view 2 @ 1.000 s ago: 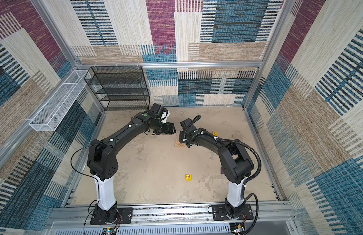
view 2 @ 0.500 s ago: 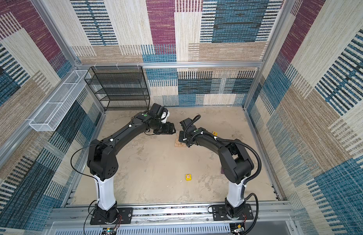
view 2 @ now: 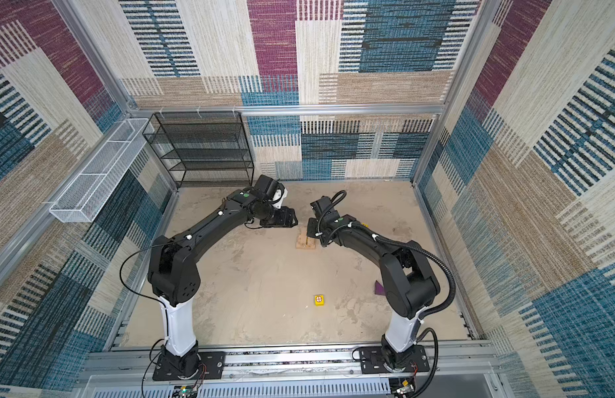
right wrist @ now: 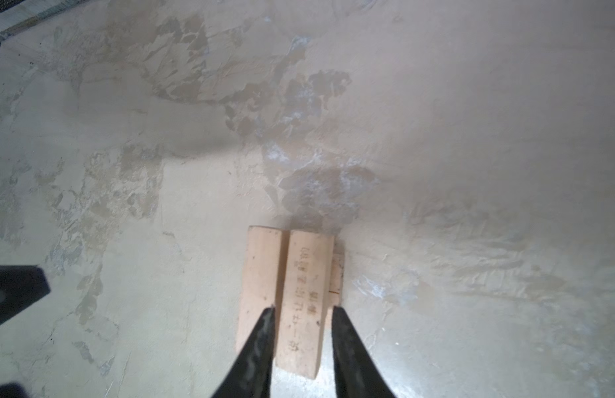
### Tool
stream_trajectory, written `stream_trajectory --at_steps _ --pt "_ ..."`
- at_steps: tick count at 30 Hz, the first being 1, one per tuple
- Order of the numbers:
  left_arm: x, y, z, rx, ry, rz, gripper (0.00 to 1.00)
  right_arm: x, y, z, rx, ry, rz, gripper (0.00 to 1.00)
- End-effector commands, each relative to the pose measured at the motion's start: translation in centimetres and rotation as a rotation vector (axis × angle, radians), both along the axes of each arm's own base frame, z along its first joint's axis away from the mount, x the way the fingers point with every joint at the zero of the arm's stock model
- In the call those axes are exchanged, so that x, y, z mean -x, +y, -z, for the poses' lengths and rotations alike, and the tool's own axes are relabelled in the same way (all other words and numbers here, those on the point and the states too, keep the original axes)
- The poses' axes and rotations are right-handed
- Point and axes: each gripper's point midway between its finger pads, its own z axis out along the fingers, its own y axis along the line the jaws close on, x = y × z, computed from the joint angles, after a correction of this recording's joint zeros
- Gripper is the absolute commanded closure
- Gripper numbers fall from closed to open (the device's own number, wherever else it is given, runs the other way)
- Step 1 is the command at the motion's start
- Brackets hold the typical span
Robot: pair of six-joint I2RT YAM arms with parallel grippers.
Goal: Build the wood block tower
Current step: 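Open the right gripper to release the bar and raise it off the stack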
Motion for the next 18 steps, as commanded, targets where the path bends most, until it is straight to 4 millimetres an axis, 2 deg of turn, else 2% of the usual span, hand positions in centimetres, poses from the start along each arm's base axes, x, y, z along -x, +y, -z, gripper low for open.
stream_trajectory --at_steps 1,3,5,12,18 --pt "0.2 -0.1 0.0 -0.001 0.008 0.013 0.24 -0.5 -1.3 0.3 0.016 -0.009 -0.002 0.83" --pt "0.2 -0.1 0.2 -0.001 0.012 0.013 0.25 -0.7 -1.7 0.8 0.011 0.007 -0.006 0.92" --pt "0.2 -0.1 0.2 -0.001 0.013 0.013 0.25 -0.7 -1.7 1.4 0.007 0.021 -0.020 0.96" --pt "0.2 -0.1 0.4 -0.004 0.016 0.012 0.25 -0.5 -0.7 2.9 -0.016 0.070 -0.066 0.97" --pt "0.2 -0.1 0.4 -0.004 0.015 0.013 0.25 -0.4 -0.2 3.0 -0.032 0.078 -0.089 0.98"
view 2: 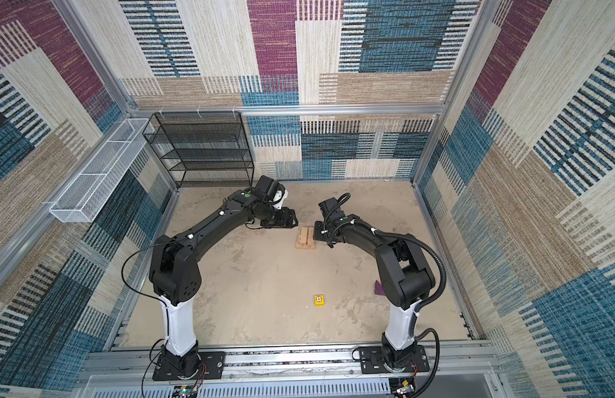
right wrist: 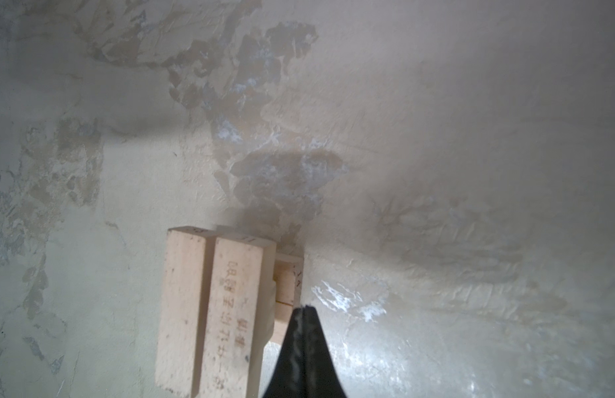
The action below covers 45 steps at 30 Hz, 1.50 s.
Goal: Build the wood block tower
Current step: 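Open the right gripper to release the bar and raise it off the stack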
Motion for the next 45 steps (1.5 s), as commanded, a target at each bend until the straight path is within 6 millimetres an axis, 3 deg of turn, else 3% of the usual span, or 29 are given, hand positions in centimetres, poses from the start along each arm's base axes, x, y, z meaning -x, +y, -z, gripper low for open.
stream_trajectory --at_steps 1,45 --pt "0.2 0.0 -0.2 0.000 0.004 0.011 0.25 -0.3 0.8 -0.5 -0.029 -0.013 -0.028 0.98" --pt "0.2 0.0 -0.2 -0.004 0.001 0.010 0.25 0.2 2.4 -0.5 -0.091 0.017 -0.104 0.99"
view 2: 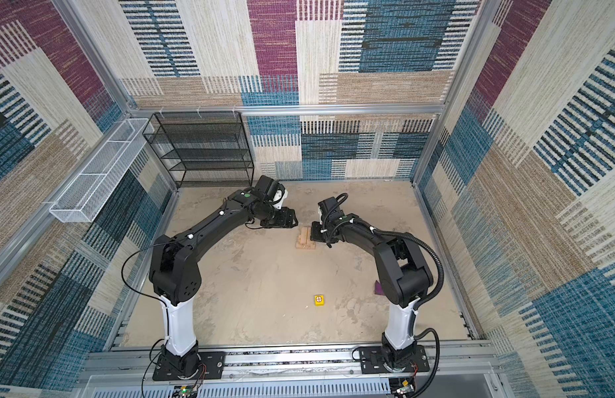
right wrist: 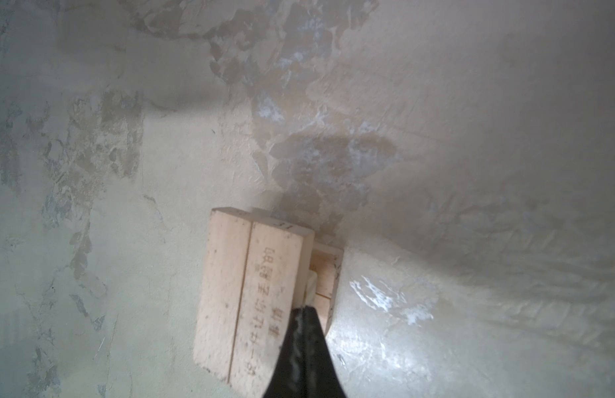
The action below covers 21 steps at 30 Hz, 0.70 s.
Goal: Build the wood block tower
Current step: 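Open the right gripper to release the bar and raise it off the stack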
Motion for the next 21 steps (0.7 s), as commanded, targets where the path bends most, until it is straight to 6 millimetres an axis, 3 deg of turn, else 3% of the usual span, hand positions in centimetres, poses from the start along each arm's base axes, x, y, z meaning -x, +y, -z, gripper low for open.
stream_trajectory --at_steps 1,21 --pt "0.2 0.0 -0.1 -0.004 0.003 0.010 0.25 -0.4 0.6 -0.6 -0.018 -0.020 -0.022 0.99" --pt "0.0 0.6 -0.3 -0.018 -0.007 -0.010 0.25 -0.8 -0.7 -1.3 0.033 -0.048 0.025 0.98"
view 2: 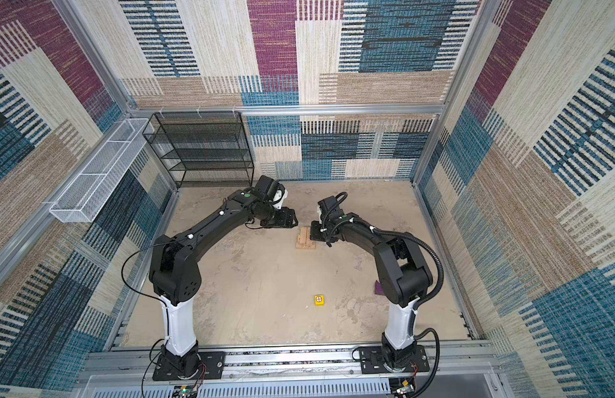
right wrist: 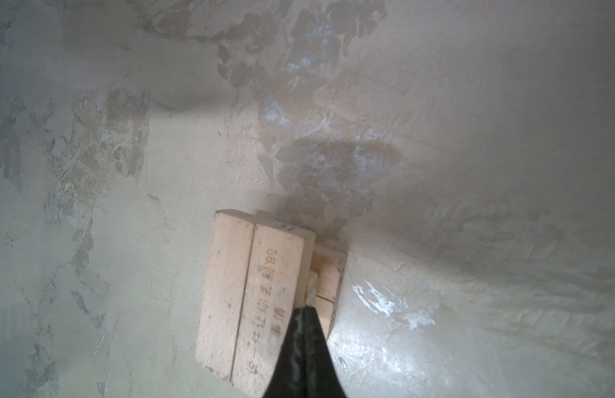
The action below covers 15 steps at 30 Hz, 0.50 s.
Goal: Build the wood block tower
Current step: 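Open the right gripper to release the bar and raise it off the stack, then swing the right gripper over the yellow E cube while the left arm shifts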
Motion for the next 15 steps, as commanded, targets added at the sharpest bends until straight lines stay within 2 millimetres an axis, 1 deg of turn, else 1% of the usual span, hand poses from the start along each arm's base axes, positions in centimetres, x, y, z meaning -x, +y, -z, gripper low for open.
stream_trajectory --at_steps 1,4,7,9,12,15 --pt "0.0 0.7 -0.4 -0.017 -0.008 -0.015 0.25 -0.5 -0.7 -1.1 0.020 -0.036 0.039 0.98" --pt "-0.4 1.4 -1.1 -0.013 -0.023 -0.041 0.26 -0.8 -1.6 -2.3 0.044 -0.073 0.082 0.98" --pt "-0.6 2.3 -2.8 -0.017 -0.071 -0.061 0.26 -1.1 -2.9 -3.8 0.076 -0.123 0.147 0.94" --pt "-0.7 2.9 -4.2 -0.029 -0.126 -0.071 0.26 -1.4 -3.8 -5.3 0.085 -0.166 0.194 0.90" --pt "-0.8 3.7 -6.4 -0.038 -0.211 -0.078 0.26 -1.8 -4.6 -7.7 0.088 -0.242 0.227 0.82" --pt "-0.8 4.1 -7.4 -0.039 -0.275 -0.076 0.26 -2.2 -5.6 -10.2 0.123 -0.310 0.249 0.79"
